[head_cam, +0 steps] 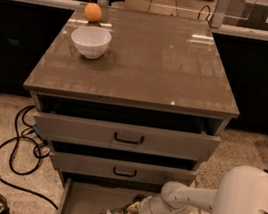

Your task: Place water bottle into bottom drawer

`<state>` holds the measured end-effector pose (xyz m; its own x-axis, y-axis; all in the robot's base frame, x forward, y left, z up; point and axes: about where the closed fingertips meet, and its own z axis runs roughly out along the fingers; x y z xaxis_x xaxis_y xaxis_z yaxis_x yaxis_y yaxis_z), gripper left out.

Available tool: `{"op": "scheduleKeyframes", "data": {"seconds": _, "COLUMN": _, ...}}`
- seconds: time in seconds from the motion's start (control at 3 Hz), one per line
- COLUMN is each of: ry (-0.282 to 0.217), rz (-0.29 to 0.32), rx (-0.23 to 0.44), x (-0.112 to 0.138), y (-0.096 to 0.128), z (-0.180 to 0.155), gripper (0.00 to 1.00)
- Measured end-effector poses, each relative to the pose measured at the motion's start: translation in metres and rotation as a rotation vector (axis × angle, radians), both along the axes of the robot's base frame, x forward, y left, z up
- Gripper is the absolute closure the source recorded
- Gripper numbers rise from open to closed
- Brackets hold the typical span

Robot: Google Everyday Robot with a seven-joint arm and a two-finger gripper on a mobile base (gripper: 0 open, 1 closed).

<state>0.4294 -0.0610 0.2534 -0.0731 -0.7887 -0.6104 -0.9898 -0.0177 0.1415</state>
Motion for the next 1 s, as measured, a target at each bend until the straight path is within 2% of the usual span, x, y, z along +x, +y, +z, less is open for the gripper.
{"op": "scheduleKeyframes", "data": {"seconds": 0.33, "ry": 0.034, "rz": 0.037, "rx": 0.004, "x": 0.001, "y": 0.026, "z": -0.035, "gripper": 1.0}}
{"op": "scheduleKeyframes", "data": {"seconds": 1.0, "ry": 0.058, "rz": 0.092, "rx": -0.017, "x": -0.006, "y": 0.053, "z": -0.08, "gripper": 1.0}}
